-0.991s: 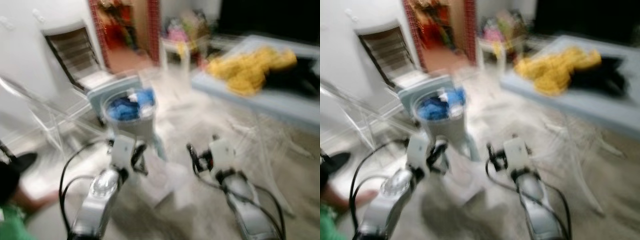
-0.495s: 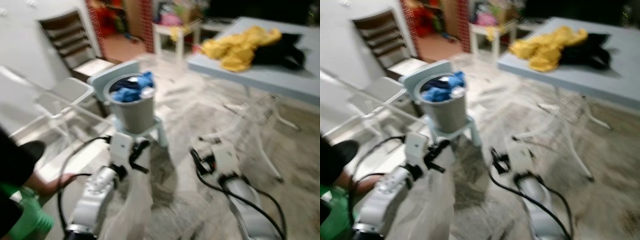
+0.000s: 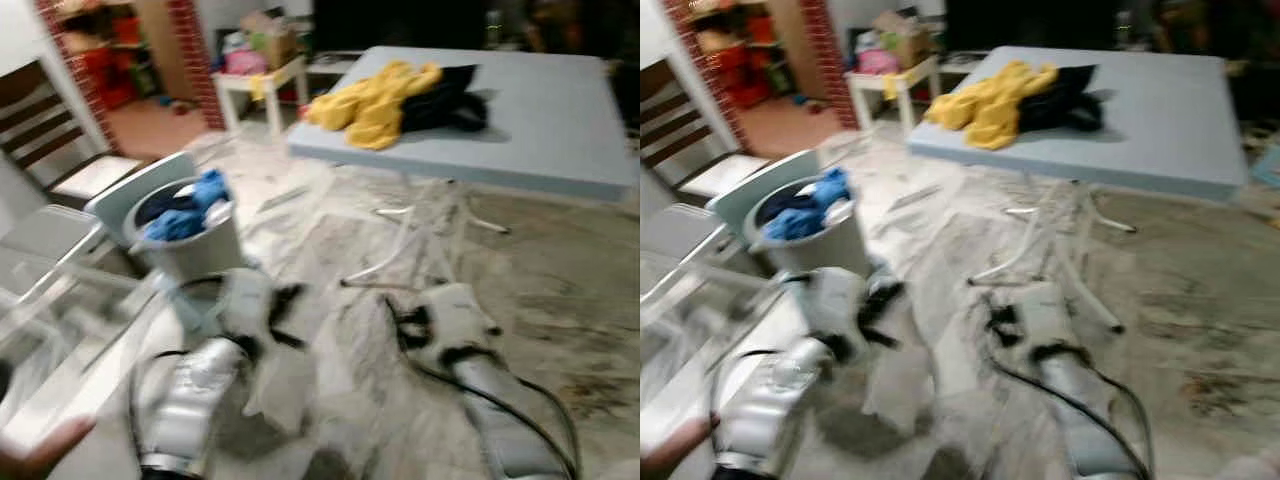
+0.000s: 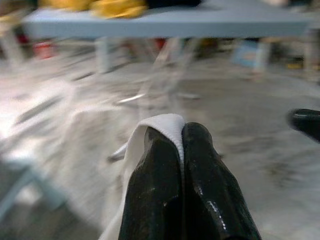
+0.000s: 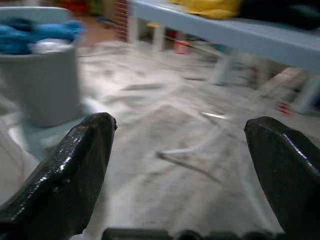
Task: Hang hanger
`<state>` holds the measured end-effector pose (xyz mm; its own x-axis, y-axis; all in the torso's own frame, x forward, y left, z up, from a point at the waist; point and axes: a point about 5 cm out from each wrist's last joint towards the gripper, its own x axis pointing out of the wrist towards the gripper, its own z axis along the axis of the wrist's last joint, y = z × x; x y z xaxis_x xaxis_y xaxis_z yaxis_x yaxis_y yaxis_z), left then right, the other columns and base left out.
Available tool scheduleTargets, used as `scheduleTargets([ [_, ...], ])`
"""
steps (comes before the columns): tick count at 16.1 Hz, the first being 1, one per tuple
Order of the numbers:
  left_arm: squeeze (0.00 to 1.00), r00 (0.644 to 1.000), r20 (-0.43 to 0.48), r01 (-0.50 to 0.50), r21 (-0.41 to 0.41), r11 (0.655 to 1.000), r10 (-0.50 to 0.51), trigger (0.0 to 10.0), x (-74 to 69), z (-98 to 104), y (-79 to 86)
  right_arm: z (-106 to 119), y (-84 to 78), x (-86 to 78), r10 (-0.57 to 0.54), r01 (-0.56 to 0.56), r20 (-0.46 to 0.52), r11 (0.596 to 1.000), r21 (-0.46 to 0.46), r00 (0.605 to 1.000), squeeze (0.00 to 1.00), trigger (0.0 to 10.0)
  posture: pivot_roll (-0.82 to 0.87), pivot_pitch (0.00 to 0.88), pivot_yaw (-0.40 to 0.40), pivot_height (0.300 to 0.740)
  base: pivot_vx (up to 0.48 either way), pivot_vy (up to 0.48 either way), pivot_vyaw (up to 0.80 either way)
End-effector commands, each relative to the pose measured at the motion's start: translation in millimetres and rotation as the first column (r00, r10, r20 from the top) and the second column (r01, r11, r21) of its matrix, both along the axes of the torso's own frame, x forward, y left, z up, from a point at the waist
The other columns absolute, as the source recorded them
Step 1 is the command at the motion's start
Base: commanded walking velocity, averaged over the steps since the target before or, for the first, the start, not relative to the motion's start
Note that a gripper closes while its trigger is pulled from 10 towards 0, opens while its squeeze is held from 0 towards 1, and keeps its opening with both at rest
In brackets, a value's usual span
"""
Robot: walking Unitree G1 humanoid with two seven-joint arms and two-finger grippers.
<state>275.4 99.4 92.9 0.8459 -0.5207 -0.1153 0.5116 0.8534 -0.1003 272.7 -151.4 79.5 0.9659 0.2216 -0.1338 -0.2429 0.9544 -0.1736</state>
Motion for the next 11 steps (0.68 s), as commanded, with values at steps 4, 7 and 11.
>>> scheduleTargets([
  [4, 0.00, 0.999, 0.034, -0.035, 0.025, 0.999, 0.034, 10.0, 4.7, 7.3, 14.5, 5.5, 15.4, 2.5, 0.039, -0.040, 0.023, 0.999, 0.029, 0.999, 0.00, 10.0, -0.11, 0.000, 0.101, 0.740, 0.281, 0.000, -0.52],
  [7, 0.00, 0.997, 0.034, -0.068, 0.026, 0.997, 0.067, 10.0, 6.2, 7.2, 15.6, 5.2, 16.0, 2.6, 0.043, -0.044, 0.023, 0.999, 0.025, 0.999, 0.00, 10.0, -0.11, 0.000, 0.099, 0.740, 0.082, 0.000, 0.00],
  [11, 0.00, 0.990, 0.059, -0.134, 0.068, 0.989, 0.131, 10.0, 15.3, 11.4, 24.1, 4.8, 17.0, 2.1, 0.048, -0.049, 0.020, 0.999, 0.019, 0.999, 0.00, 10.0, -0.10, 0.000, 0.095, 0.740, 0.000, 0.000, 0.00],
])
